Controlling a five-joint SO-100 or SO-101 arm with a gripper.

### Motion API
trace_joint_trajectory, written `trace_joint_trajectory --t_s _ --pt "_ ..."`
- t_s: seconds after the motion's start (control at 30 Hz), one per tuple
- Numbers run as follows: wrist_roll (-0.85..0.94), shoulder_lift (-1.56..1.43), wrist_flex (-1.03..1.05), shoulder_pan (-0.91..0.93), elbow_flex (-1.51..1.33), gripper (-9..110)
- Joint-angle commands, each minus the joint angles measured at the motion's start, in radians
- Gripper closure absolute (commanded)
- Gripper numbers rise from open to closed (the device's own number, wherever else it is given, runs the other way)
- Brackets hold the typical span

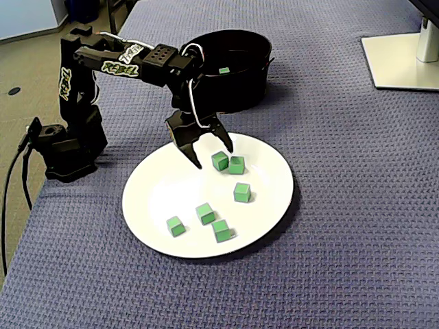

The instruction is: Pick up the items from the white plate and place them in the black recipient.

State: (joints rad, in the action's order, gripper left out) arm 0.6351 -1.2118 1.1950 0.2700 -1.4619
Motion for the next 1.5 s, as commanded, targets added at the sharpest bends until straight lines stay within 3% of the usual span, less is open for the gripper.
trace_joint_trajectory --t_s 0.0,0.4,0.77,0.93,1.07,1.27,1.47 --pt "-0.032 -0.003 -0.025 -0.035 0.000 80" --pt "-0.069 0.018 -0.114 -0.069 -0.043 85" --pt "-0.112 0.020 -0.156 -0.074 -0.048 101" --pt "-0.133 -0.098 -0.009 -0.054 0.018 101" --pt "-0.126 -0.357 0.117 -0.055 0.072 101" --pt "-0.152 -0.706 0.304 -0.259 0.241 102" --pt "-0.258 -0.689 0.298 -0.518 0.509 102"
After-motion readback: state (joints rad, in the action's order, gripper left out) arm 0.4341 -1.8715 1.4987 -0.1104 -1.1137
